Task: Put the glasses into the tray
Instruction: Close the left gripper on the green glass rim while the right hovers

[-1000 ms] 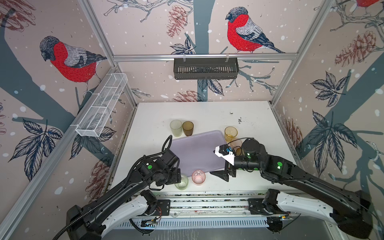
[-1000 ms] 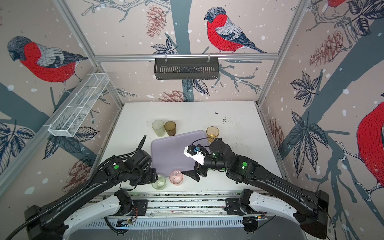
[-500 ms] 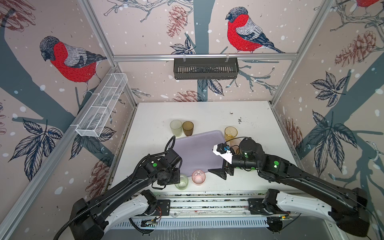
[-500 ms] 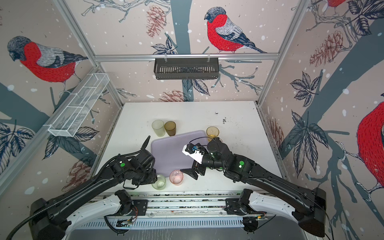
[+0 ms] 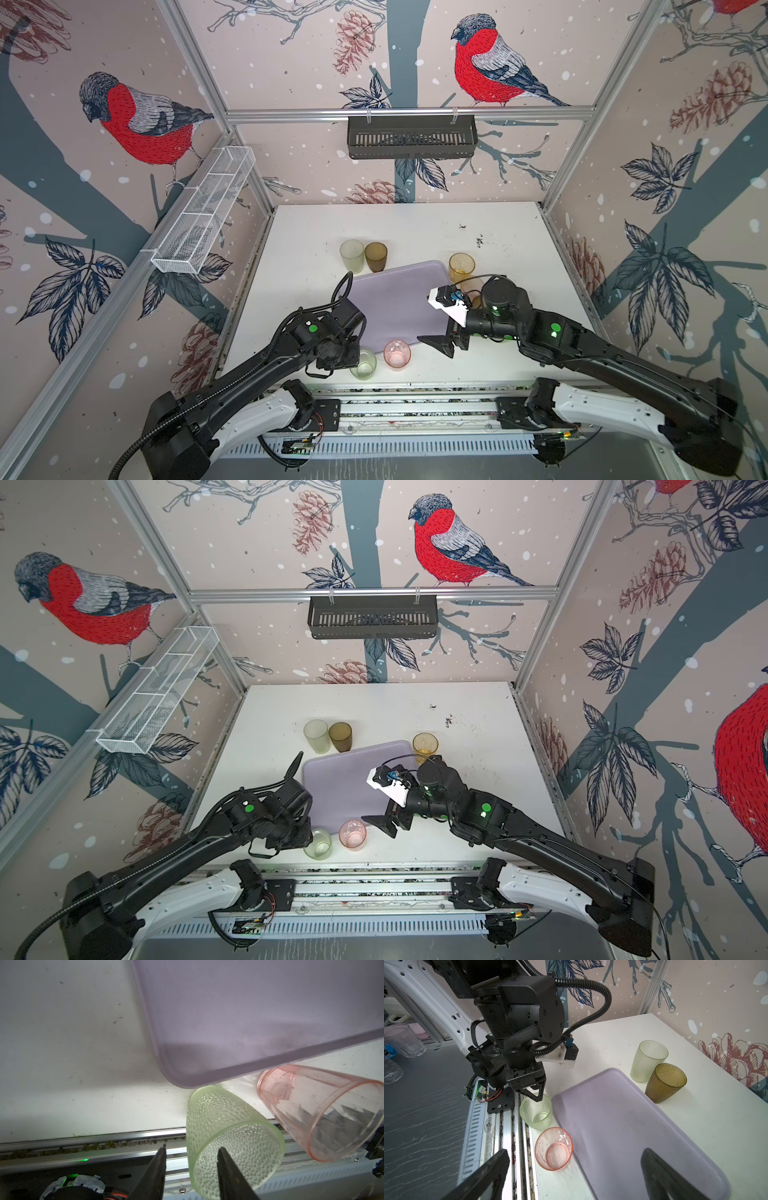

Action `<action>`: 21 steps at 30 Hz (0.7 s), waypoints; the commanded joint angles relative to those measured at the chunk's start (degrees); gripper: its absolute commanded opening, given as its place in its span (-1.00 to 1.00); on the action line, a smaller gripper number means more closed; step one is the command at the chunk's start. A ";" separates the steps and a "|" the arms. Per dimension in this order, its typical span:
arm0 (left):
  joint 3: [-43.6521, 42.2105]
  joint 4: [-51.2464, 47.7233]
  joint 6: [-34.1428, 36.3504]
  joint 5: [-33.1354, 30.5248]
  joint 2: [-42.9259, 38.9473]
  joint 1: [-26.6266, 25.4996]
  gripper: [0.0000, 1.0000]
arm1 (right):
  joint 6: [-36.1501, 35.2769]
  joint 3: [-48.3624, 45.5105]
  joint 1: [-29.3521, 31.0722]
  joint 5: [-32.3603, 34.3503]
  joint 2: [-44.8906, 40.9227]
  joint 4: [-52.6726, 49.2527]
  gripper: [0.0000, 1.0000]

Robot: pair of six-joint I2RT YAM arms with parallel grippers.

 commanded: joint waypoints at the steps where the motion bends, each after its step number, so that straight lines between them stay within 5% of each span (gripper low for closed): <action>1: -0.02 -0.36 0.04 -0.36 0.19 -0.19 -0.21 | 0.30 -0.04 -0.04 0.84 -0.50 1.42 0.99; 21: -0.22 0.05 0.60 -0.18 1.36 -0.47 -0.50 | -0.23 0.30 -0.58 2.52 -0.83 1.18 0.99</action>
